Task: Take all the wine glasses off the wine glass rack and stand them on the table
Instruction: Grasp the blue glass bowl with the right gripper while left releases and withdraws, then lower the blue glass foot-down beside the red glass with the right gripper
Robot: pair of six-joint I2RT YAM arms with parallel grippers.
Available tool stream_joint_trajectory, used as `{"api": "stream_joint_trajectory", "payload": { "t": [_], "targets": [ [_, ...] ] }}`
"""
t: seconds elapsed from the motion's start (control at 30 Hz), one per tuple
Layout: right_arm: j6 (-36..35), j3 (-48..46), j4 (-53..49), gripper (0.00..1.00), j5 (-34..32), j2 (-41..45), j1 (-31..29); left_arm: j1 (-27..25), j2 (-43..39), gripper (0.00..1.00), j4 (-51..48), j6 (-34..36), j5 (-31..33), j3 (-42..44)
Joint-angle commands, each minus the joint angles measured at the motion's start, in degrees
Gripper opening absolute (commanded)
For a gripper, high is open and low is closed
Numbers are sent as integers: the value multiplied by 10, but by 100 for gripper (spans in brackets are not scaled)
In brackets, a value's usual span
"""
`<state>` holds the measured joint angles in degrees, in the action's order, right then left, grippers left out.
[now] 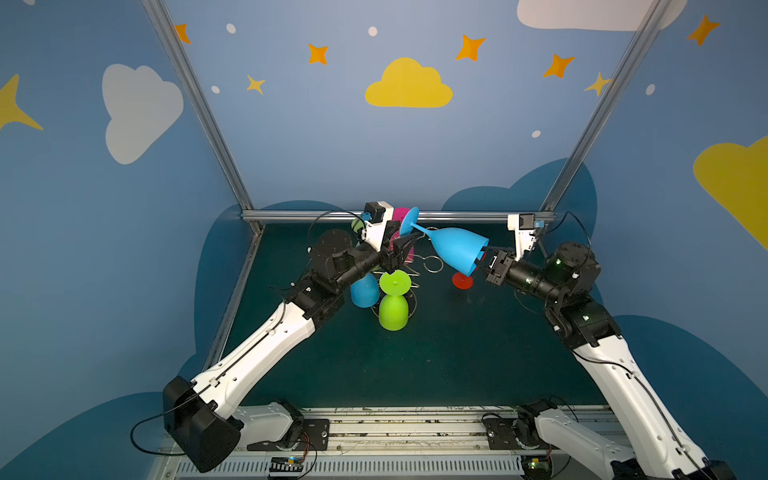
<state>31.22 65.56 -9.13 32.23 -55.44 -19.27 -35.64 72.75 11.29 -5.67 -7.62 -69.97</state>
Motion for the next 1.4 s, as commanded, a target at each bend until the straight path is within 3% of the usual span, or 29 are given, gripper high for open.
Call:
{"api": "stream_joint_trajectory", "payload": {
  "t": [0.0,0.1,0.27,0.57,0.8,1.07,1.37],
  "targets": [
    [-66,64,-98,0,-47,34,14,0,-26,73,23,9,40,16],
    [-139,119,-235,0,-107,75,24,8,-50,78,29,9,95,37],
    [-222,183,-432,0,-192,113,24,53,-96,84,56,-37,106,78],
    [-252,144,-611,0,-273,126,24,117,-197,91,42,-66,133,146],
    [-254,108,-640,0,-382,79,25,169,-277,97,19,-80,158,213],
    [-269,125,-622,0,-437,-29,42,217,-332,100,7,-71,188,252],
    [-287,157,-537,0,-426,-178,116,226,-382,100,-9,-62,227,276]
  ]
}}
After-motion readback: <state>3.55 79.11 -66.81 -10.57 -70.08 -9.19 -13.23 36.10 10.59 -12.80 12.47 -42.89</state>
